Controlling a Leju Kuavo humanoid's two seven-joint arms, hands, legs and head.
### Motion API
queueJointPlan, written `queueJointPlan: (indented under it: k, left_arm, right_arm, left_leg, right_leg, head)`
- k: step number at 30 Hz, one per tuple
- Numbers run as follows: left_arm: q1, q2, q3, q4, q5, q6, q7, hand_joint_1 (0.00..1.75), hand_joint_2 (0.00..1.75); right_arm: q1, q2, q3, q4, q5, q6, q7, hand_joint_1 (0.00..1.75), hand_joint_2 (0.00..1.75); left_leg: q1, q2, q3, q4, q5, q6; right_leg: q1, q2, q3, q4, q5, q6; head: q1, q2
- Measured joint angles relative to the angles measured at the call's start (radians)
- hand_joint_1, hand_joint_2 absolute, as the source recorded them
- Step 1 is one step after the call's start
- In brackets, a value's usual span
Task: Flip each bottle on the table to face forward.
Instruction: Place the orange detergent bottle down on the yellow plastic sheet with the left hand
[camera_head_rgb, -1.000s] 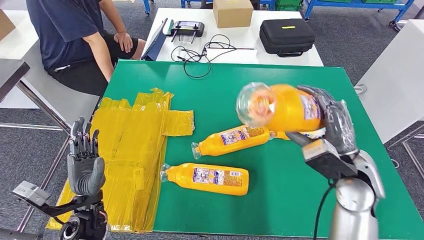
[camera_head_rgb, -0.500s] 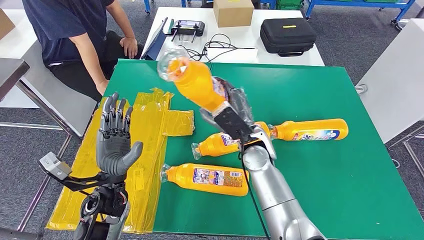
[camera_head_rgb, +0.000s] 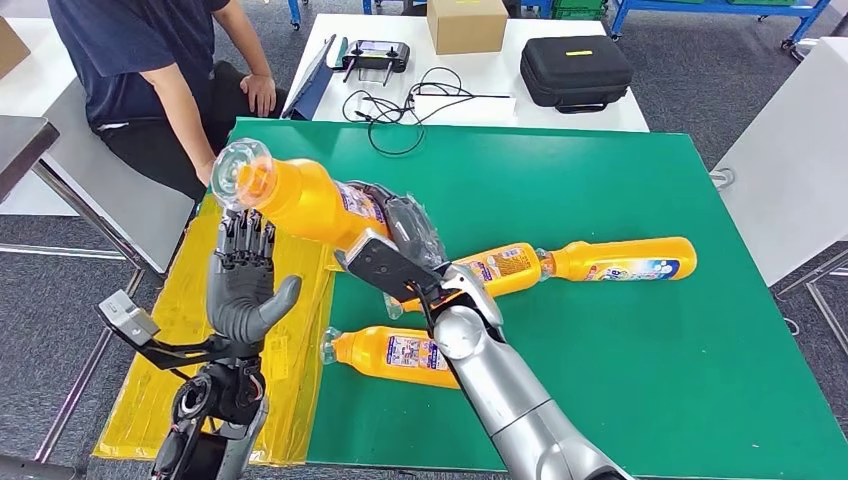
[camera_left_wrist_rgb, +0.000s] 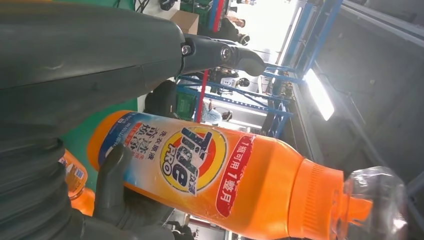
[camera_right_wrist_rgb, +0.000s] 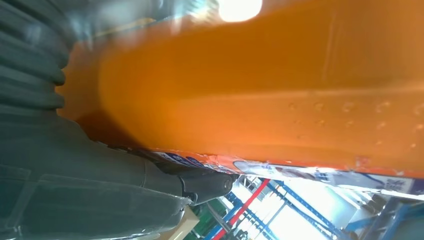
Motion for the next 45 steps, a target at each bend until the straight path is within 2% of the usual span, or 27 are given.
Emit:
queueJointPlan:
  k: [9,15,20,24,29,37,38,41,42,45]
  left_arm:
    - [-0.006,0.002,0.0,0.01,0.001,0.001,0.0,0.0,1.75]
    - [-0.012,0.003,0.002,0.015,0.012,0.003,0.0,0.0,1.75]
    - [-0.006,0.006,0.023,-0.003,0.015,0.018,0.016,0.0,1.75]
    - [0.014,0.008,0.063,-0.042,0.019,0.038,0.038,0.0,1.75]
    - [0.06,0.008,0.111,-0.098,0.02,0.044,0.05,0.0,1.75]
    - [0.107,0.002,0.148,-0.153,0.017,0.049,0.055,0.0,1.75]
    - [0.114,0.0,0.153,-0.164,0.015,0.053,0.058,0.38,1.75]
    - [0.14,-0.006,0.168,-0.196,0.012,0.062,0.07,1.69,1.75]
    - [0.147,-0.009,0.173,-0.205,0.01,0.063,0.074,1.75,1.75]
    - [0.165,-0.019,0.187,-0.228,-0.002,0.06,0.082,1.75,1.75]
  right_arm:
    - [-0.002,0.0,0.014,0.006,0.001,0.0,0.0,1.75,1.75]
    - [-0.002,0.005,0.061,0.013,0.022,0.003,0.03,1.75,1.75]
    - [-0.002,0.021,0.14,0.051,0.084,0.014,0.07,1.75,1.75]
    - [0.0,0.045,0.243,0.082,0.133,0.04,0.129,1.75,1.75]
    - [-0.01,0.055,0.348,0.095,0.094,0.05,0.177,1.75,1.75]
    - [-0.033,0.058,0.416,0.114,0.075,0.054,0.184,1.75,1.75]
    - [-0.035,0.059,0.424,0.115,0.072,0.055,0.184,1.75,1.75]
    - [-0.039,0.06,0.446,0.118,0.062,0.061,0.188,1.75,1.75]
    - [-0.039,0.061,0.453,0.119,0.057,0.063,0.189,1.75,1.75]
    - [-0.045,0.062,0.472,0.125,0.039,0.066,0.191,1.75,1.75]
  left_leg:
    - [0.0,0.0,0.0,0.0,0.0,0.0]
    - [0.0,0.0,0.0,0.0,0.0,0.0]
    - [0.0,0.0,0.0,0.0,0.0,0.0]
    - [0.0,0.001,-0.001,0.0,0.0,0.0]
    - [0.001,0.001,-0.002,0.0,0.0,0.0]
    - [0.0,0.001,-0.002,0.0,0.0,0.0]
    - [0.0,0.001,-0.002,0.0,0.0,0.0]
    - [0.0,0.001,-0.002,0.0,0.0,0.0]
    - [0.0,0.001,-0.002,0.0,0.0,0.0]
    - [0.0,0.001,-0.002,0.0,0.0,0.0]
  right_leg:
    - [0.0,0.0,0.0,0.0,0.0,0.0]
    - [0.0,0.0,0.0,0.0,0.0,0.0]
    - [0.0,0.0,0.0,0.0,0.0,0.0]
    - [0.001,0.0,-0.001,0.0,0.0,0.0]
    - [0.0,0.0,-0.002,0.0,0.0,0.0]
    - [0.0,0.001,-0.002,0.0,0.0,0.0]
    - [0.0,0.001,-0.002,0.0,0.0,0.0]
    - [0.0,0.001,-0.002,0.0,0.0,0.0]
    - [0.0,0.001,-0.002,0.0,0.0,0.0]
    - [0.0,0.001,-0.003,0.0,0.0,0.0]
  head:
    - [0.0,0.0]
    - [0.0,0.0]
    - [0.0,0.0]
    - [0.0,0.0]
    - [0.0,0.0]
    - [0.0,0.0]
    - [0.0,0.0]
    - [0.0,0.0]
    - [0.0,0.0]
    - [0.0,0.0]
